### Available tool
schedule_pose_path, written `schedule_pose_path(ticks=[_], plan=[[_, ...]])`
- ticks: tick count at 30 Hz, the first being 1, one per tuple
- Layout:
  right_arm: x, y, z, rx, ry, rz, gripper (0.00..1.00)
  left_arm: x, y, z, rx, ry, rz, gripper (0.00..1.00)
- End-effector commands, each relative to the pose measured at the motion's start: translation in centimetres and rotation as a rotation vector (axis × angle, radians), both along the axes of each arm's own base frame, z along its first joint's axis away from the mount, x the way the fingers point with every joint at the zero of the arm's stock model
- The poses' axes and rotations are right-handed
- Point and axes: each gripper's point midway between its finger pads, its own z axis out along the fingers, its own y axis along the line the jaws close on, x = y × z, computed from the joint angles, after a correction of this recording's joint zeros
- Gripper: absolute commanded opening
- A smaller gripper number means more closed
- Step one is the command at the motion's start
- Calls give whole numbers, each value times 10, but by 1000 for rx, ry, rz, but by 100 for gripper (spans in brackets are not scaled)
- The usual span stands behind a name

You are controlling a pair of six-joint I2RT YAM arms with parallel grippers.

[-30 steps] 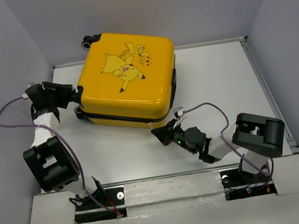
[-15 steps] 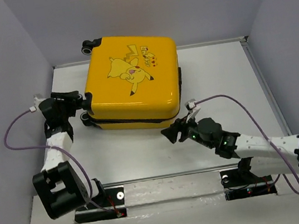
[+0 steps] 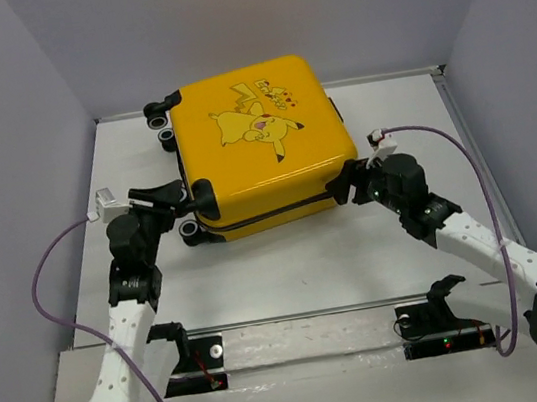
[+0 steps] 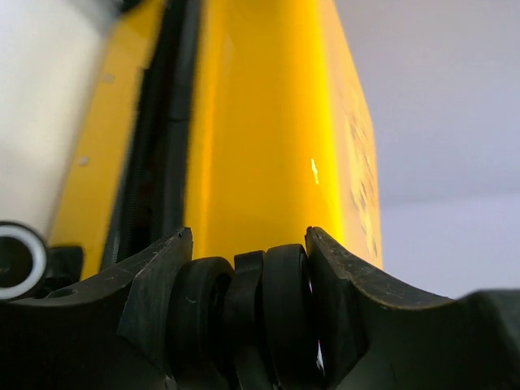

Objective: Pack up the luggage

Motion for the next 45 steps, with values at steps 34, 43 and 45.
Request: schedule_pose_path(ticks=[34, 43, 45], plan=[[69, -57, -3, -45, -62, -82, 36, -139, -148, 4, 204, -175, -747, 6], [113, -64, -35, 44, -217, -66, 21, -134, -132, 60, 85, -290, -611, 6], [116, -56, -37, 54, -233, -22, 25, -132, -130, 72, 82, -314, -590, 6]])
